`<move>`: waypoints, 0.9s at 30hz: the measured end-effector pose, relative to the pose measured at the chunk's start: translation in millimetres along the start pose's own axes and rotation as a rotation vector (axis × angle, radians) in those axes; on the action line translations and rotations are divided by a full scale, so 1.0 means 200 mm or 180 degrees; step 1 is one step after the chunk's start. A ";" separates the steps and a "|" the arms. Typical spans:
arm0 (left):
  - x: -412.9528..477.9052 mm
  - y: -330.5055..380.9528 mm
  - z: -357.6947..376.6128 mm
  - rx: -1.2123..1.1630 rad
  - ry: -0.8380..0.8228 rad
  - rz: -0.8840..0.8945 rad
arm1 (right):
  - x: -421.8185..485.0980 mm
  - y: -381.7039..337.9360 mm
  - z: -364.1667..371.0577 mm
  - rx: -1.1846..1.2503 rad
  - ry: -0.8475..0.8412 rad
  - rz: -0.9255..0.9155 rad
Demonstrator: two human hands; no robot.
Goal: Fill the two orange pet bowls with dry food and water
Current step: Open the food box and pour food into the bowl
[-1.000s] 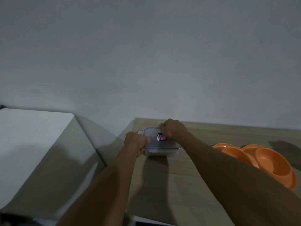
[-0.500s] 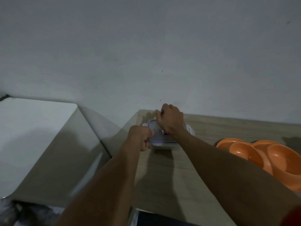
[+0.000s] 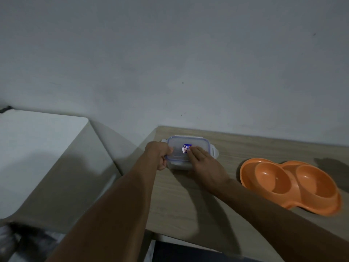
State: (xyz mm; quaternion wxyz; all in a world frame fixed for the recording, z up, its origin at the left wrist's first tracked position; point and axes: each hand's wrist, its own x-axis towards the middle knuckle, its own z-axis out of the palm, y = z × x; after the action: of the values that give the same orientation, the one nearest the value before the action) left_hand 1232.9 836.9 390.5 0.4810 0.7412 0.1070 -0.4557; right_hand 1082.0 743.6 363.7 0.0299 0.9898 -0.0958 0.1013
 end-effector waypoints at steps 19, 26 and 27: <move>-0.04 -0.01 0.01 0.0063 -0.0058 0.0108 | 0.16 -0.23 -0.15 -0.0924 -0.1407 0.0249; -0.05 -0.01 0.01 -0.0134 -0.0063 -0.0008 | 0.10 -0.02 -0.23 0.0645 -0.0607 0.0732; -0.05 -0.02 0.01 -0.0155 -0.0061 -0.0005 | 0.10 0.00 -0.23 0.0986 -0.0432 0.0987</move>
State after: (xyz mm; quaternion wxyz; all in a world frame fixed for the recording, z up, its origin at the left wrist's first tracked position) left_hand 1223.1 839.3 396.5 0.4996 0.7248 0.1141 -0.4604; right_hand 1091.7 743.5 412.9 -0.1449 0.9605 -0.2319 0.0513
